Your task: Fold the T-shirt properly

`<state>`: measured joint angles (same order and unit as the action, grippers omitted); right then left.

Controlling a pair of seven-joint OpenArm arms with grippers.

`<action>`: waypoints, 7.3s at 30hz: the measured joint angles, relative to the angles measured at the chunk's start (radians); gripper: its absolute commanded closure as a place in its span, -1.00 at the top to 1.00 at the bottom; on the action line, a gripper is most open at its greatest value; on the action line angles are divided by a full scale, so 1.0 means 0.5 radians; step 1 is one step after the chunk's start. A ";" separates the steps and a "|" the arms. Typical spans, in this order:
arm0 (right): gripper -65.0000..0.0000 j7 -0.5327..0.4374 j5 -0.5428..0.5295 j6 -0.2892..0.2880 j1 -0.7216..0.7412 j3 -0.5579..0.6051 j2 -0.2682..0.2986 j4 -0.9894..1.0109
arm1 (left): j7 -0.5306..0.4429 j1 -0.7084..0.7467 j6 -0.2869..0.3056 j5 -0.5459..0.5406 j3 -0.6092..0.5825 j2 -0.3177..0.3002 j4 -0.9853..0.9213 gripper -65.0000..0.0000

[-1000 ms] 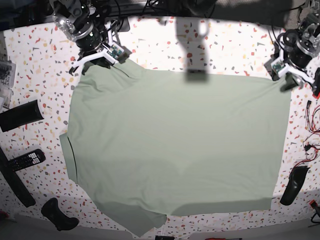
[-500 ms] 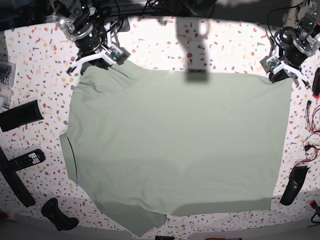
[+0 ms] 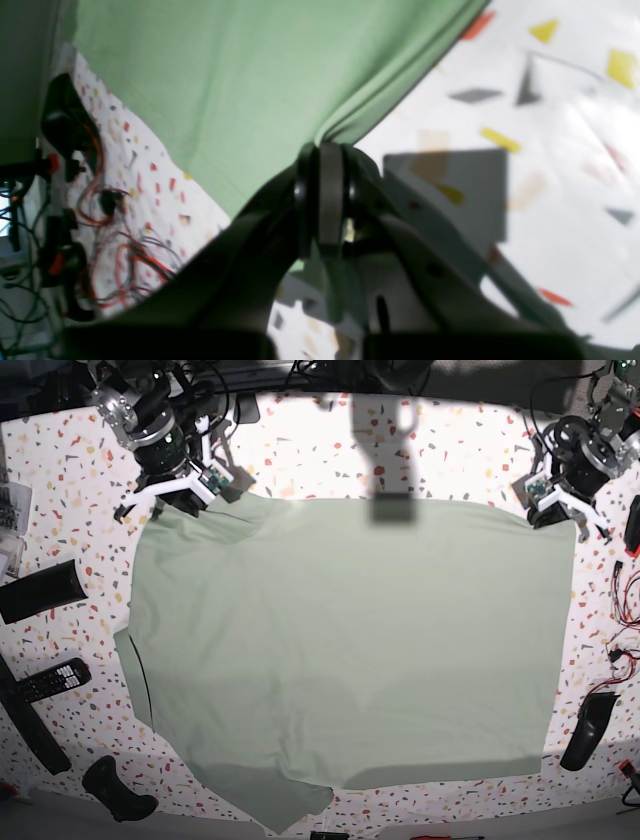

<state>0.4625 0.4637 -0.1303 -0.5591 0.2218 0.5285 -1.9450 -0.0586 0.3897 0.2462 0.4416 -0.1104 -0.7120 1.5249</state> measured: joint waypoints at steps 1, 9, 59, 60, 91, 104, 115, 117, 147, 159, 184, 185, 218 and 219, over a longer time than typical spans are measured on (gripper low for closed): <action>-1.00 0.000 0.001 0.000 0.003 0.000 0.001 0.000 | 0.013 -0.022 0.001 -0.001 0.000 0.000 0.000 -1.00; -1.00 0.010 -0.005 0.000 0.100 0.000 0.001 0.000 | 0.072 -0.227 0.001 -0.341 0.000 0.001 0.001 -1.00; -1.00 0.228 -0.755 -0.414 1.348 0.056 -0.192 0.827 | 0.372 -0.796 -0.004 -1.245 0.000 0.299 -0.411 -1.00; -1.00 0.229 -0.756 -0.413 1.378 0.082 -0.192 0.842 | 0.356 -0.832 -0.003 -1.244 0.000 0.300 -0.459 -1.00; -1.00 0.200 -0.468 -0.199 1.914 0.450 -0.404 1.324 | 0.167 -1.025 -0.007 -1.244 0.000 0.460 -0.806 -1.00; -1.00 0.269 -0.410 -0.082 1.916 0.451 -0.403 1.324 | 0.169 -1.096 -0.006 -1.243 0.000 0.460 -0.808 -1.00; -0.11 0.065 -0.388 -0.370 1.915 0.439 -0.399 1.324 | 0.169 -1.096 -0.006 -1.243 0.000 0.459 -0.808 -1.00; 0.08 -0.053 -0.356 -0.370 1.917 0.438 -0.401 1.324 | 0.169 -1.096 -0.006 -1.243 0.000 0.460 -0.808 -1.00; 0.08 0.204 -0.459 -0.436 1.917 0.432 -0.385 1.325 | 0.066 -1.212 -0.090 -0.910 0.000 0.461 -0.808 -0.04; 0.08 0.252 -0.828 -1.147 2.017 0.442 -0.153 1.324 | 0.288 -1.218 0.069 -1.303 0.000 0.461 -0.549 -0.04; 0.08 -0.019 -0.795 -1.118 2.206 0.439 -0.219 1.778 | 0.869 -1.191 0.143 -1.448 0.000 0.459 -0.414 -0.04; 0.08 -0.015 -0.833 -1.133 2.212 0.439 -0.218 1.778 | 0.880 -1.190 0.144 -1.462 0.000 0.460 -0.414 -0.04; 0.08 -0.198 -0.385 -0.880 2.651 1.054 -0.266 2.229 | 0.960 -1.190 0.143 -1.464 0.000 0.459 -0.414 -0.04; 0.08 -0.208 -0.355 -0.846 2.707 1.053 -0.288 2.332 | 0.958 -1.189 0.143 -1.463 0.000 0.459 -0.414 -0.04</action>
<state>0.3588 0.2863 -0.5533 0.7944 0.7483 0.3843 -0.7792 0.4202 -0.2050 0.3180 -0.2901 -0.1104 -0.4824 1.3182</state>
